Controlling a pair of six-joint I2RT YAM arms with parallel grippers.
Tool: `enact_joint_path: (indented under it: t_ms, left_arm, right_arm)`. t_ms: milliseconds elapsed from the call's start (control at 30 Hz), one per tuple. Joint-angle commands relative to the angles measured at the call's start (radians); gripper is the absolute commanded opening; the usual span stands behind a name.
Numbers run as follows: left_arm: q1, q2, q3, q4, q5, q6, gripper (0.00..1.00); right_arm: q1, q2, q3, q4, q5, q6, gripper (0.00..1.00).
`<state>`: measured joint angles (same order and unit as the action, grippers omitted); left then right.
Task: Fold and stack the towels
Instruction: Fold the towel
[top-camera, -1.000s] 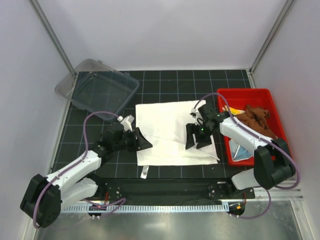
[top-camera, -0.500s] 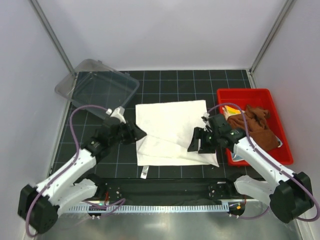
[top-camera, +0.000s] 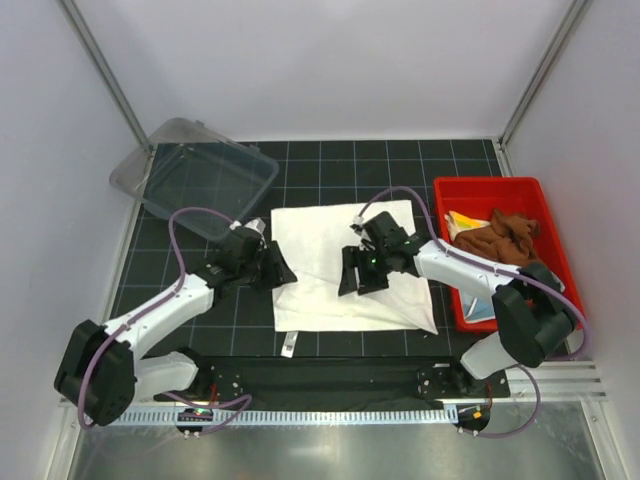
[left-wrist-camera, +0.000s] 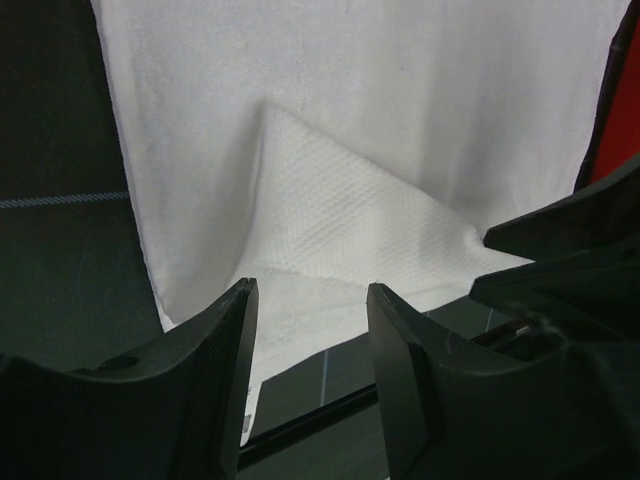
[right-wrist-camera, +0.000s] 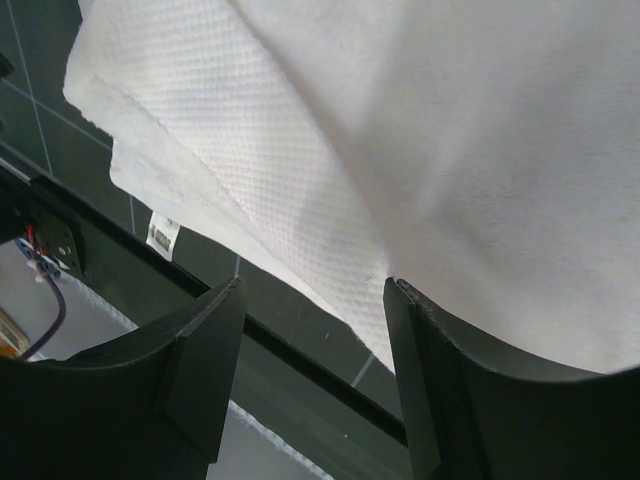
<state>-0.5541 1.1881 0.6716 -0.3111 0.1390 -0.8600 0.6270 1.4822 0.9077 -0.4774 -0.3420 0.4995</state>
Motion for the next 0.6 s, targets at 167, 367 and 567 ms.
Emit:
enact_joint_path:
  t_ms: [167, 367, 567]
  left_arm:
    - [0.15, -0.09, 0.074, -0.1, -0.05, 0.042, 0.52]
    - [0.171, 0.011, 0.095, -0.06, 0.097, 0.064, 0.51]
    - [0.128, 0.135, 0.075, 0.021, 0.143, 0.05, 0.48]
  right_arm:
    - [0.2, -0.098, -0.082, 0.071, -0.012, -0.018, 0.65]
    - [0.27, -0.269, -0.223, 0.068, 0.052, 0.06, 0.65]
    - [0.241, -0.286, -0.054, -0.012, 0.259, -0.005, 0.66]
